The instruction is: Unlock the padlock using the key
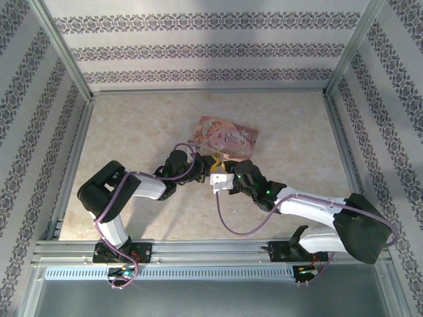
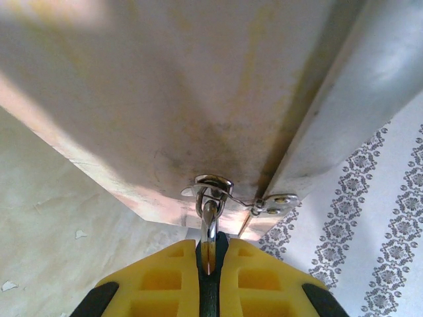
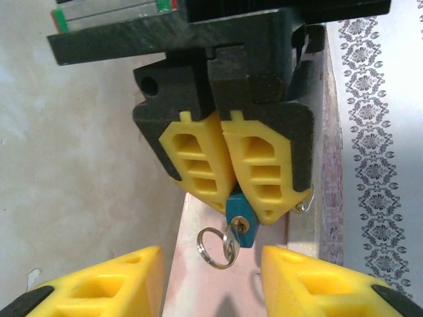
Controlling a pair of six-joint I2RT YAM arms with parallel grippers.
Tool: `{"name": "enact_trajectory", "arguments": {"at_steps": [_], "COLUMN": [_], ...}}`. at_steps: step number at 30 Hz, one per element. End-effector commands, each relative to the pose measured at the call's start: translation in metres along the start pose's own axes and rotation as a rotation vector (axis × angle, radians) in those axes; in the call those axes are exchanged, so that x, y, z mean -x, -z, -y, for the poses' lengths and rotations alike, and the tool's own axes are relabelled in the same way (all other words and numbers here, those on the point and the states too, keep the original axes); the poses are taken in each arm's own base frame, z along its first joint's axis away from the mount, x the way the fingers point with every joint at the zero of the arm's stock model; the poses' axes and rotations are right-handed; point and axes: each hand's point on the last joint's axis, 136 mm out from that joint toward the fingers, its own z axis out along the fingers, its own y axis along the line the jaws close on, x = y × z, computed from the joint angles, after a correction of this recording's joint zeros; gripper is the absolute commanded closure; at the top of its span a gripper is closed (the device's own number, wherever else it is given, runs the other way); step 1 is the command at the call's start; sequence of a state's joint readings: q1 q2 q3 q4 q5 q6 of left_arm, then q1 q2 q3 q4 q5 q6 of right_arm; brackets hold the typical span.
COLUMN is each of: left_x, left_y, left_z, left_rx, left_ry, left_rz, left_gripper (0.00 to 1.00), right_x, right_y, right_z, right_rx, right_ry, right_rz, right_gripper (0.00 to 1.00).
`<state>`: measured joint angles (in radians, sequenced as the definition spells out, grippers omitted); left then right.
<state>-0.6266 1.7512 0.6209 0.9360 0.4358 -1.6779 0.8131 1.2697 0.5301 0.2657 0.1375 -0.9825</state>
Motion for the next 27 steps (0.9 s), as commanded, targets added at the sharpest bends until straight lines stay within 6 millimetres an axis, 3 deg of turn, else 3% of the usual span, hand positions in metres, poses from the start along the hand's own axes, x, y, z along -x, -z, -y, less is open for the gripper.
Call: {"name": "enact_trajectory", "arguments": {"at_steps": [1,27], "left_x": [-0.010,-0.009], "left_y": [-0.002,-0.004], "left_z": [0.024,0.021], "left_rx": [-0.104,-0.121], "left_ry": [-0.025,0.001], "left_rz": [-0.028,-0.022], "left_gripper": [1.00,1.00], "right_x": [0.010,-0.002], "right_y": [-0.002,-0.006], "right_z": [0.019,0.016], "right_rx": [-0.041,-0.068], "right_ry": [-0.030,-0.069], "right_rz": [0.033,-0.004], "right_gripper": [0.59,1.00]}}
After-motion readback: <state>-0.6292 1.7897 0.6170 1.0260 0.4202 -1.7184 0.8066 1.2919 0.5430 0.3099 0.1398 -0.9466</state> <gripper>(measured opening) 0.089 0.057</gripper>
